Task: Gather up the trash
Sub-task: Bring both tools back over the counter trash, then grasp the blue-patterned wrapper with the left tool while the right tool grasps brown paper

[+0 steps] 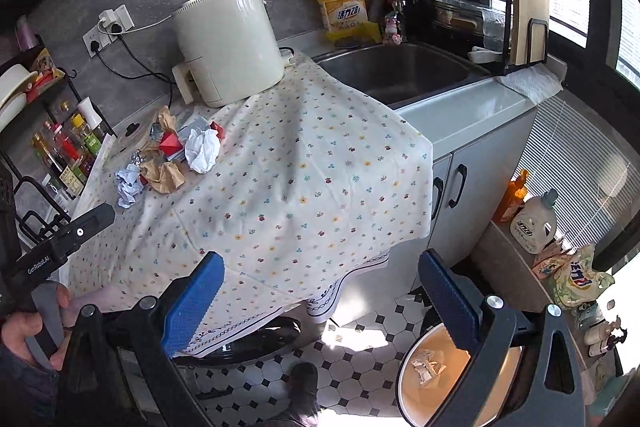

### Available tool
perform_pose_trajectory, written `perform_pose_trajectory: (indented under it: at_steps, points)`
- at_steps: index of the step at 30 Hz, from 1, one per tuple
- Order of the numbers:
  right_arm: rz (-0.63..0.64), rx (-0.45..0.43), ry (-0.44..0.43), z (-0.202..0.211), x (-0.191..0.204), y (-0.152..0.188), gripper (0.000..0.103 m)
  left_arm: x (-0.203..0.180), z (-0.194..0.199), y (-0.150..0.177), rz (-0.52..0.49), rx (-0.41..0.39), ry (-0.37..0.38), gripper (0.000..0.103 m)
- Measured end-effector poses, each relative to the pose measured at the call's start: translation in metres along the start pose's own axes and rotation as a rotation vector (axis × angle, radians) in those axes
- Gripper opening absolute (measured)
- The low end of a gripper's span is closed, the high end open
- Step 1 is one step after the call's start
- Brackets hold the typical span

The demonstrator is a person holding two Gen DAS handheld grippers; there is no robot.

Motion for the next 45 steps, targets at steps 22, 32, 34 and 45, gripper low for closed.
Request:
perform_pose_trajectory:
  at_steps: [22, 32, 34, 45]
  points:
    - [0.16, 0.018, -0.109, -0.101, 0.153, -0.037, 0.095, 0.161, -0.027, -0.037, 0.138, -0.048, -0.093, 0.089]
    - [0.147, 0.037, -0.081, -0.126, 0.178, -0.039, 0.095, 0.187, -0.079, -0.044, 0.135, 0.039, -0.035, 0.081]
    - [0.148, 0.042, -0.081, -0.13, 0.181, -0.04, 0.095, 0.192, -0.09, -0.042, 0.147, 0.064, -0.034, 0.074]
    - [0.161, 0.081, -0.108, -0.152, 0.199, -0.039, 0.095, 0.206, -0.128, -0.032, 0.196, 0.169, -0.039, 0.035]
Point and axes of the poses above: each gripper's, at about its wrist camera, not at the fingertips, and z roughly against the way its jaws point, x to its left, y to its underside, the point moved 1 cm from there along -z, roughly the way its jaws point, and after that the axes turned 10 degrees about -x, right-handed, at the moved point
